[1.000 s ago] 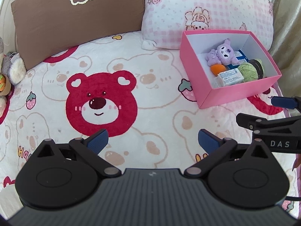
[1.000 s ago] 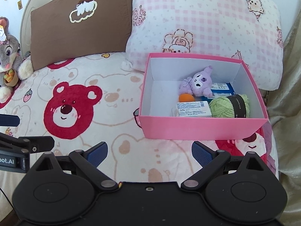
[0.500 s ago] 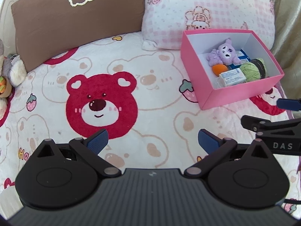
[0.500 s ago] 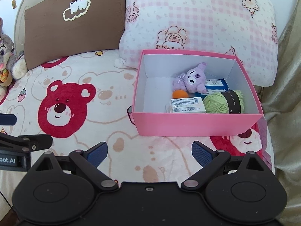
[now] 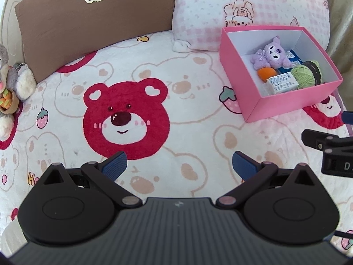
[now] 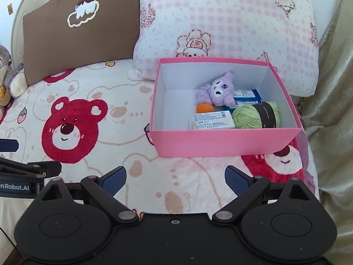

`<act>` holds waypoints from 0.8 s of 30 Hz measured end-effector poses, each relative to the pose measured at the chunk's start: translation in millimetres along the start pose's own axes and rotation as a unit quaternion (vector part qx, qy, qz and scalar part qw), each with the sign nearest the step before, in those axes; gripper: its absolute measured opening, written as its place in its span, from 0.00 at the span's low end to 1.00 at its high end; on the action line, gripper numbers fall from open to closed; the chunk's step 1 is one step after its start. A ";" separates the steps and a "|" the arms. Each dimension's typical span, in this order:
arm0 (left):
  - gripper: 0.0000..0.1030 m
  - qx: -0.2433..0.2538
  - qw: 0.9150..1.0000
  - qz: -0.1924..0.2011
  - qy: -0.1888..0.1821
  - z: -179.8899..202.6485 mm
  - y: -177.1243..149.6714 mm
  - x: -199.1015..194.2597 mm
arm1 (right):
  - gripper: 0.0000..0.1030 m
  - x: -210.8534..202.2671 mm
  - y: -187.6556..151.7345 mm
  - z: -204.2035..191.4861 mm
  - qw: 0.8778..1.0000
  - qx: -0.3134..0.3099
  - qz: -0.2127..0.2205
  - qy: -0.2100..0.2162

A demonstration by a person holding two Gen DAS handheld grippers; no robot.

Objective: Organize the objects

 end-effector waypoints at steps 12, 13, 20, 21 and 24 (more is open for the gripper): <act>1.00 -0.001 1.000 -0.008 -0.002 -1.3 -1.7 1.4 | 0.95 -0.9 -3.9 -9.4 1.000 -0.025 -0.005 0.000; 1.00 -0.001 1.000 -0.008 -0.003 -1.6 -1.4 1.4 | 0.95 -0.8 -3.8 -9.2 1.000 -0.025 -0.005 -0.001; 1.00 -0.018 1.000 -0.016 -0.015 -5.1 0.9 1.4 | 0.95 -1.5 -4.6 -7.7 1.000 -0.026 -0.004 0.001; 1.00 -0.020 1.000 -0.018 -0.015 -5.5 0.9 1.6 | 0.95 -1.7 -4.4 -7.6 1.000 -0.025 -0.004 0.001; 1.00 -0.028 0.999 -0.020 -0.014 -8.5 1.7 1.8 | 0.95 -1.5 -4.1 -6.7 1.000 -0.025 -0.004 0.000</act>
Point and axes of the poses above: each gripper's, at about its wrist camera, not at the fingertips, and x roughly the way its jaws point, z to its right, y to its top, the point moved 4 cm from there along x, roughly the way its jaws point, and after that the axes turned 11 degrees about -x, right-handed, at the moved point
